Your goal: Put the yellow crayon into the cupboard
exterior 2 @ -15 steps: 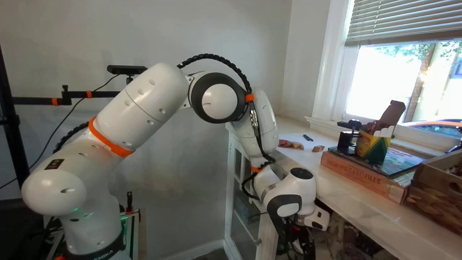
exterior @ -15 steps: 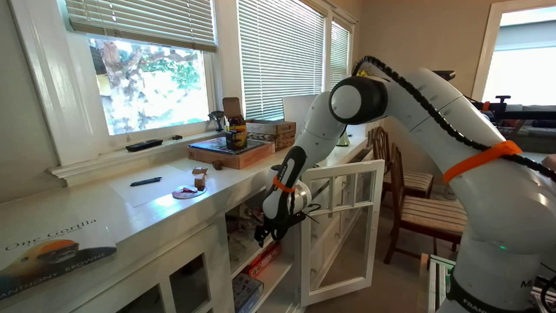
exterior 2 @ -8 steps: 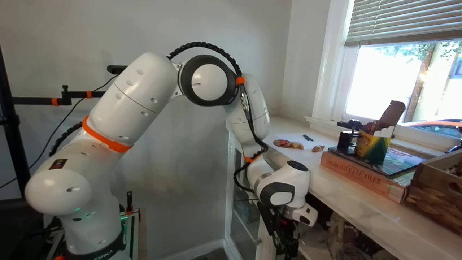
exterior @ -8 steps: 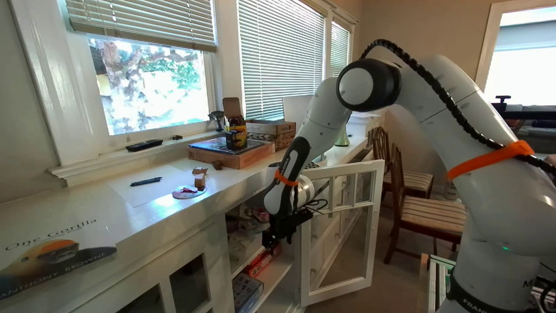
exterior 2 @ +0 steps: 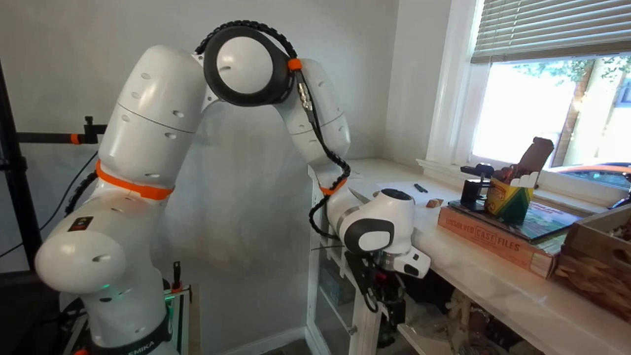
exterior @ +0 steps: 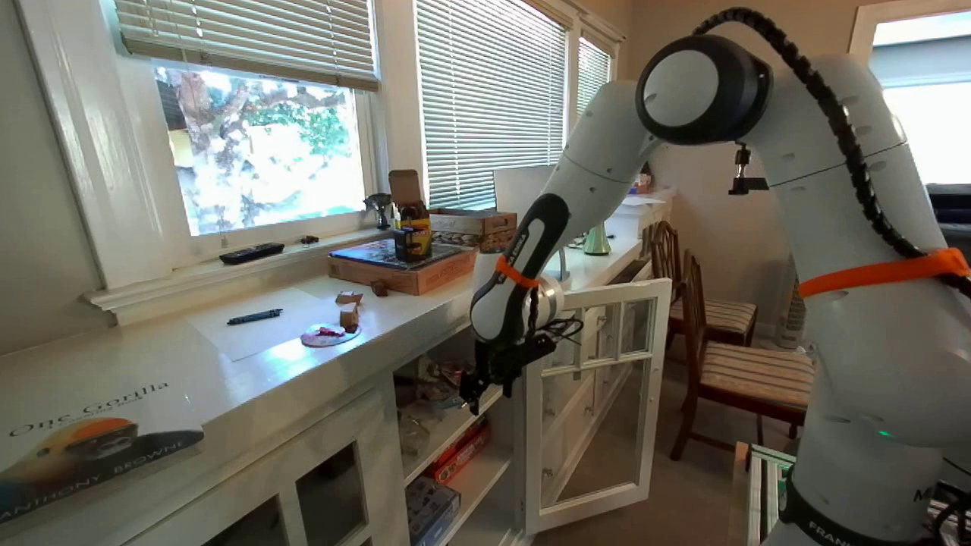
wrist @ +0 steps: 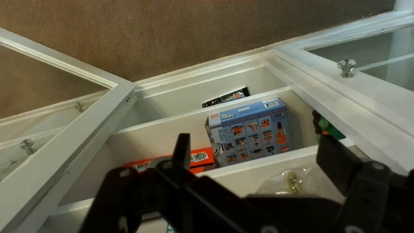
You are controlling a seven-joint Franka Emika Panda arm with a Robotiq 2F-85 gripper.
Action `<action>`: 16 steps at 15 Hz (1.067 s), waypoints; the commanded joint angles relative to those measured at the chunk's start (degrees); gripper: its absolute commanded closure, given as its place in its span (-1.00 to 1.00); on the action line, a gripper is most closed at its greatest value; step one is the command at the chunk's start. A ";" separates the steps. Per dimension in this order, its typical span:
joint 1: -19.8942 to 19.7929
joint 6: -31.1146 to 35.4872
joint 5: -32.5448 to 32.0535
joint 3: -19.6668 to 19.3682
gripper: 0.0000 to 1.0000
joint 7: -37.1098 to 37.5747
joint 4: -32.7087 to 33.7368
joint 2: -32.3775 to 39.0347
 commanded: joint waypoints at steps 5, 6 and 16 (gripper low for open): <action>-1.97 1.43 8.06 2.07 -1.00 -10.24 -10.36 -16.63; -1.96 2.22 9.41 2.02 -1.00 -12.47 -11.14 -18.38; 0.88 -2.06 16.65 -1.94 -1.00 -22.61 -11.53 -25.31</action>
